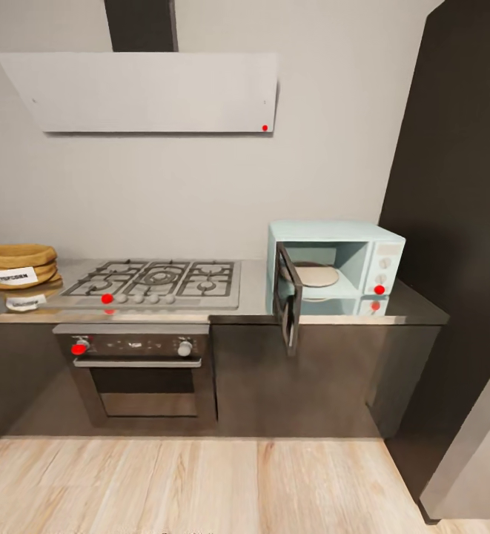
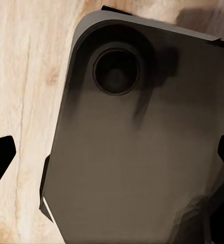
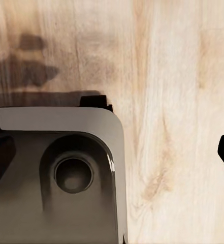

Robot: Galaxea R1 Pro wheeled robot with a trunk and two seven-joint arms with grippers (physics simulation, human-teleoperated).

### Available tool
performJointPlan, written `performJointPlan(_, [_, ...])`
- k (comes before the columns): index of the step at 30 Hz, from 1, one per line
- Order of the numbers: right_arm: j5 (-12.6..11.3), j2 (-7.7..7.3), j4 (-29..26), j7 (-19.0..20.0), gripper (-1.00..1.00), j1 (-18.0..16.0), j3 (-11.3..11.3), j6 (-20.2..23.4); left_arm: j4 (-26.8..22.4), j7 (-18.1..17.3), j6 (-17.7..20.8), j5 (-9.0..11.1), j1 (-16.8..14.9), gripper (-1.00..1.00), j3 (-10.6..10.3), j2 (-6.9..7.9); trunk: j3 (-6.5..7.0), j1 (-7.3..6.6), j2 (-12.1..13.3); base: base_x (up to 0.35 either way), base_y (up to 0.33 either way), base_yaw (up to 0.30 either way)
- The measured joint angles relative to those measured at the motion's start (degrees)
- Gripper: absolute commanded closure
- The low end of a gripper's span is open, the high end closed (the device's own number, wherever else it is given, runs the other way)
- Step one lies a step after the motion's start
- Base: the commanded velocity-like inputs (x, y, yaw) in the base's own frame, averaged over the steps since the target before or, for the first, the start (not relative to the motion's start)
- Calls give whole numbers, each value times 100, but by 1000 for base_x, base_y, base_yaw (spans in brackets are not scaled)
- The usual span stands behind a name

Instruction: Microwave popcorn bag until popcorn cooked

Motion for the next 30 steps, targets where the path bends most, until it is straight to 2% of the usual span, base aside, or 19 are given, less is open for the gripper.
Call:
performJointPlan(23, [50,80,0,-96,-100,0,31,0,0,0,0,5,0,-100,15,-6,0,0,0,0,0,279])
performJointPlan(26, [50,220,0,-96,-100,0,34,-1,0,5,-1,2,0,-100,16,-7,0,0,0,0,0,281])
performJointPlan(30, [55,269,0,-103,-100,0,33,-8,0,8,-1,2,0,-100,16,-9,0,0,0,0,0,281])
